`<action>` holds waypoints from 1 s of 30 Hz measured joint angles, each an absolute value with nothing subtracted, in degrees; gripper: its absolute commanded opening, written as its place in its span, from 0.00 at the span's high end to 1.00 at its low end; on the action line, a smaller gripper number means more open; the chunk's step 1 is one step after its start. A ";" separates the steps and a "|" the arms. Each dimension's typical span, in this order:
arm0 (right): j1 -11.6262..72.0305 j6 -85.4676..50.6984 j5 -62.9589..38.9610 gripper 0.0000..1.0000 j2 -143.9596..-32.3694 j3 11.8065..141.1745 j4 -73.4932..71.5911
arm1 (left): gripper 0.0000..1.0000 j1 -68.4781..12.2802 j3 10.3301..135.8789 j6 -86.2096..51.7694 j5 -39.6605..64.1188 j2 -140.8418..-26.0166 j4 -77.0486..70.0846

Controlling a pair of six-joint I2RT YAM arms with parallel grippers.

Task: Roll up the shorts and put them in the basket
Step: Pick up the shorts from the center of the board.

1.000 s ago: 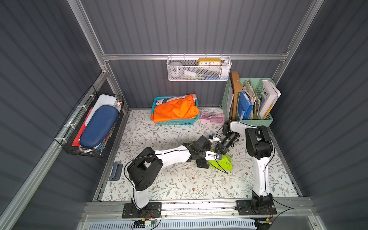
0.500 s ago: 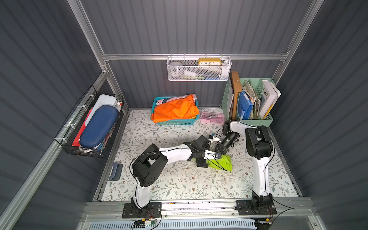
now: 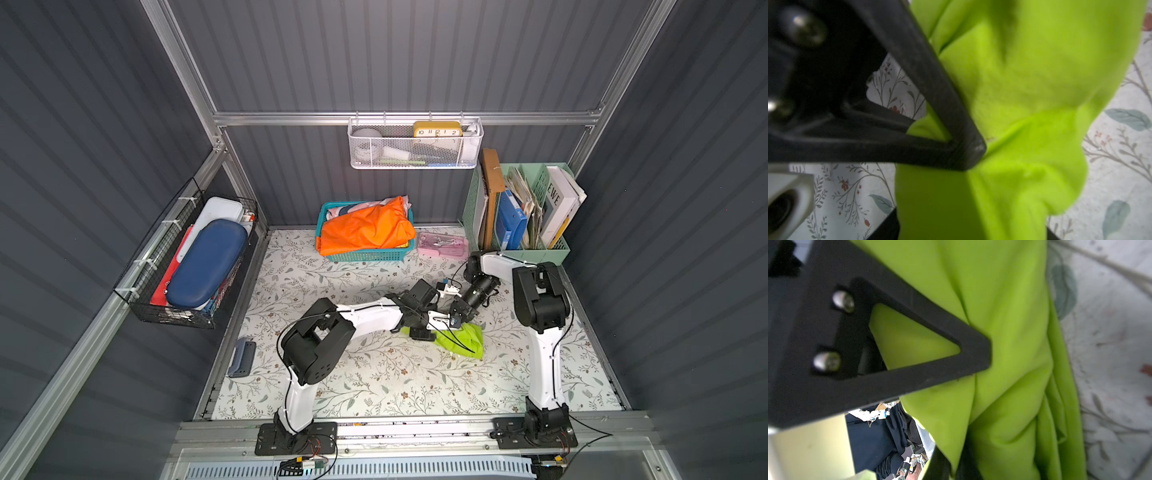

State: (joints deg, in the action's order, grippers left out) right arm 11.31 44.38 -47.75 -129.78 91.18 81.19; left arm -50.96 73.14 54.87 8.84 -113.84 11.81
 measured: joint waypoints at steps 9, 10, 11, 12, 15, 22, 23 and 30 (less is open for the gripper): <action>10.44 43.24 -48.10 1.00 -128.03 89.34 78.87 | 0.71 -50.89 74.72 55.83 9.58 -115.31 12.08; 10.28 43.03 -48.03 1.00 -127.48 88.88 78.26 | 0.74 -50.89 75.02 55.86 9.72 -115.50 12.16; 10.09 42.65 -47.88 1.00 -126.74 88.25 77.28 | 0.76 -50.87 75.40 55.88 9.89 -115.77 12.21; 9.85 42.15 -47.72 1.00 -125.91 87.55 76.27 | 0.80 -50.87 75.72 55.88 10.02 -116.01 12.21; 9.19 40.56 -47.27 1.00 -123.46 85.54 73.32 | 1.00 -50.85 76.40 55.86 10.48 -116.55 12.16; 8.14 35.07 -46.13 1.00 -116.71 79.83 65.06 | 1.00 -50.85 77.41 55.66 10.94 -117.19 11.62; 7.99 33.98 -45.87 0.98 -115.55 78.85 63.59 | 1.00 -50.85 77.56 55.66 10.96 -117.27 11.51; 5.56 26.96 -45.52 0.76 -108.64 74.41 55.13 | 1.00 -50.35 78.50 55.46 10.94 -117.27 12.82</action>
State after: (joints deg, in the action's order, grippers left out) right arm 5.56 26.96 -45.52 -108.64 74.41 55.13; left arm -50.35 78.50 55.46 10.94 -117.27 12.82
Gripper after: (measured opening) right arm 0.221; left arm 0.345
